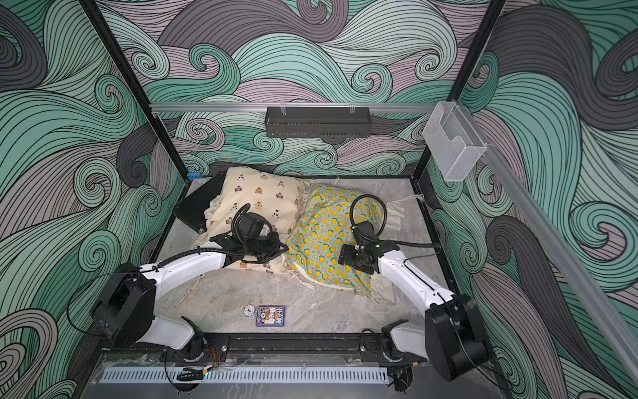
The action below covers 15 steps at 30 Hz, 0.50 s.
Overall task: Zip up pillowcases
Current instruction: Place the pillowcase at the center of the board.
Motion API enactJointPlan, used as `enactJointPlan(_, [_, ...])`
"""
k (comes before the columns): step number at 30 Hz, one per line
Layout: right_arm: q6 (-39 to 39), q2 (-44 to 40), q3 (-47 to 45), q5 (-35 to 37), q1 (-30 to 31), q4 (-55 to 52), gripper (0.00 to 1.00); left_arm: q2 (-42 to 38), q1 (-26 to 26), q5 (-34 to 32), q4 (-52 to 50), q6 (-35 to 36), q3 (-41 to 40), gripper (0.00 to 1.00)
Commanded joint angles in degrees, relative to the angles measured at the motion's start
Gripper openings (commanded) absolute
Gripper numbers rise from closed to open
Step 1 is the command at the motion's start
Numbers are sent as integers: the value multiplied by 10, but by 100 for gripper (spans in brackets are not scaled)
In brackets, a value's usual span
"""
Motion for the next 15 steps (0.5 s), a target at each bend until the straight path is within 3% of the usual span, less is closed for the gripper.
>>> enactJointPlan(1, [5, 23, 13, 22, 4, 43, 75, -6, -5, -8, -16, 14, 25, 0])
enactJointPlan(7, [15, 55, 13, 38, 3, 84, 64, -1, -13, -8, -16, 15, 28, 0])
enactJointPlan(15, [13, 75, 21, 84, -9, 106, 29, 20, -46, -12, -18, 20, 59, 0])
